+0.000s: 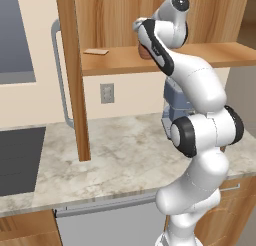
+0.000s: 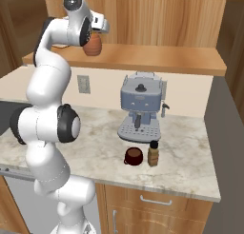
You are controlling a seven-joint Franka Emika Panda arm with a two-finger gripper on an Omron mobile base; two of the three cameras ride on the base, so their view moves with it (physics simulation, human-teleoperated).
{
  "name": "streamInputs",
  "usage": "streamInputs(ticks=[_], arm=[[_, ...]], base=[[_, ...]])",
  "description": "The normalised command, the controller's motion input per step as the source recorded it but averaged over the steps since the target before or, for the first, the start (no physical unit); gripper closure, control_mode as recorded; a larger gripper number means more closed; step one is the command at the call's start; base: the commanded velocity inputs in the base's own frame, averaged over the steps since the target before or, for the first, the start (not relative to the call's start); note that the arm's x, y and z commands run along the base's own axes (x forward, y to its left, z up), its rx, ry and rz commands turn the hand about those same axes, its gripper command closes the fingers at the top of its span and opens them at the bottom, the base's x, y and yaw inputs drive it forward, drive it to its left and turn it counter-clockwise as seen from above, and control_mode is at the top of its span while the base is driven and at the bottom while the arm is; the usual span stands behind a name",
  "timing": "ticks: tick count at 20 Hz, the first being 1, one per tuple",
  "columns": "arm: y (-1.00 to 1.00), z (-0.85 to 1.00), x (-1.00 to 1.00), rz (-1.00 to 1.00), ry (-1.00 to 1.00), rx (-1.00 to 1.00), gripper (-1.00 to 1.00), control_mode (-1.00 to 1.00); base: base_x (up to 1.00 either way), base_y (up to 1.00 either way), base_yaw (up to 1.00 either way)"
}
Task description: Pick the cinnamon and honey bottle from the cabinet and place them next to the mug.
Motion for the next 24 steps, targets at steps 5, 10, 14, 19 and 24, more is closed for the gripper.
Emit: streamInputs(ticks=[5,10,14,19,24], arm=[[0.00,-0.08,0.00,0.00,0.00,0.00,-1.00,-1.00],[0.00,-0.25,0.00,0.00,-0.01,0.00,-1.00,-1.00],[0.00,0.00,0.00,0.00,-0.01,0.00,-1.00,-1.00],[0.00,0.00,0.00,0.00,0.00,0.00,-1.00,-1.00],[0.00,0.00,0.00,0.00,0.00,0.00,1.00,-1.00]], base=[[0.00,0.00,0.00],[0.00,0.00,0.00],[0.00,0.00,0.00],[0.00,0.00,0.00],[0.00,0.00,0.00]])
